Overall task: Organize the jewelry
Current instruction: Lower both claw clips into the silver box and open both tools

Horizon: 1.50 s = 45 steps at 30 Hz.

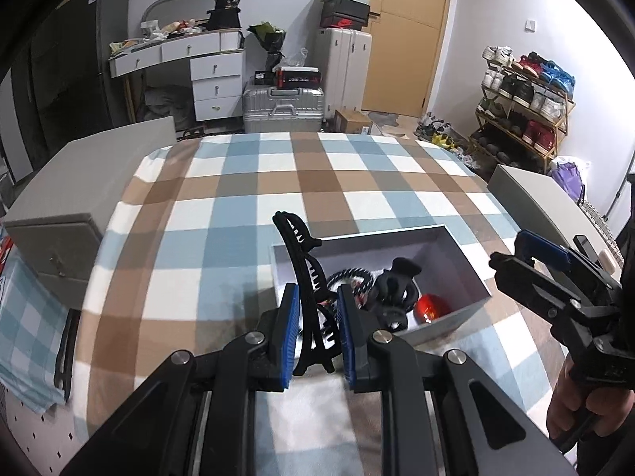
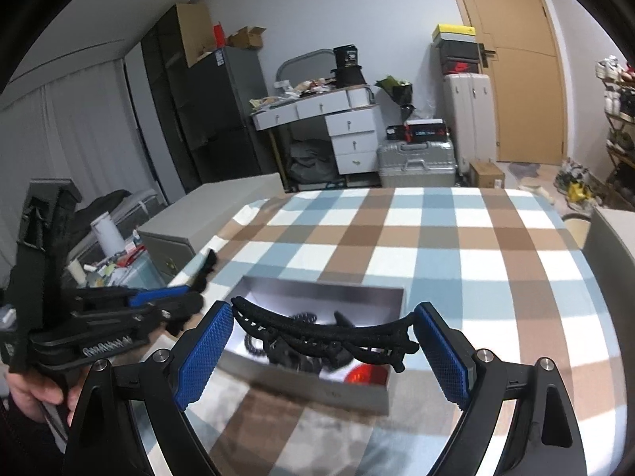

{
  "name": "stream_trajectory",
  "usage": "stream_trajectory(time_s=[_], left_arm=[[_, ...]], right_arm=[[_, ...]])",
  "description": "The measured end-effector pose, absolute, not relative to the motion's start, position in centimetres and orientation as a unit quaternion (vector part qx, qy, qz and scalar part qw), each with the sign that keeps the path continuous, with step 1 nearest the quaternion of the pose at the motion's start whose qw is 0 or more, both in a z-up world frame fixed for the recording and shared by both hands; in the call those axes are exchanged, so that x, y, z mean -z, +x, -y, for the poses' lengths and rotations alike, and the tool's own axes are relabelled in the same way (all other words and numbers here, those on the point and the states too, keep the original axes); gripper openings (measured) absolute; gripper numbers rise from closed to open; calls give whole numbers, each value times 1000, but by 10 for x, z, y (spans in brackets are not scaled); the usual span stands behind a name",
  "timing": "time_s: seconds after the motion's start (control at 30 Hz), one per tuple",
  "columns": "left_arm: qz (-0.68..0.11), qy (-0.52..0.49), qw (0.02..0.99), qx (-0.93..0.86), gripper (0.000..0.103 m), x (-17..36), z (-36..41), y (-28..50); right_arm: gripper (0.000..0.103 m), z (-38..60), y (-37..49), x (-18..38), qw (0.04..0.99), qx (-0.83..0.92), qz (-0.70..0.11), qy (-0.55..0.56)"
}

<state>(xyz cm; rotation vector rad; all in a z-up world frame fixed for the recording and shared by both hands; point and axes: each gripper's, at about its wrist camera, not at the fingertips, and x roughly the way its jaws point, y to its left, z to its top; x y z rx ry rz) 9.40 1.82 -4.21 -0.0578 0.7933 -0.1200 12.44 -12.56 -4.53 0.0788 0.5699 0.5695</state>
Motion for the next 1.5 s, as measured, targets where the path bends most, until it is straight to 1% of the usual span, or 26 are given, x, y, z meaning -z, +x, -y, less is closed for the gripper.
stream_trajectory(time_s=[0.5, 1.1, 1.27, 1.37, 1.4, 1.43, 1.47, 1.5], left_arm=[[-413, -52, 904, 94, 14, 57, -7, 124], [-418, -58, 896, 139, 14, 62, 0, 120], [-414, -56, 896, 148, 14, 61, 0, 117], [-412, -49, 898, 149, 14, 60, 0, 119], [-413, -45, 898, 145, 19, 59, 0, 120], [-415, -43, 898, 139, 31, 59, -1, 120], [-414, -44, 899, 137, 39, 59, -1, 119], [-409, -50, 900, 139, 50, 58, -4, 118]], right_arm=[[92, 107, 165, 53, 913, -289, -285, 33], [93, 101, 178, 69, 909, -283, -303, 23], [92, 101, 181, 69, 898, -300, -319, 54], [92, 96, 180, 68, 904, -291, -312, 38], [93, 96, 180, 69, 903, -292, -314, 36], [93, 96, 181, 69, 901, -294, -316, 39], [93, 98, 181, 69, 900, -297, -317, 45], [93, 101, 180, 68, 900, -297, -315, 51]])
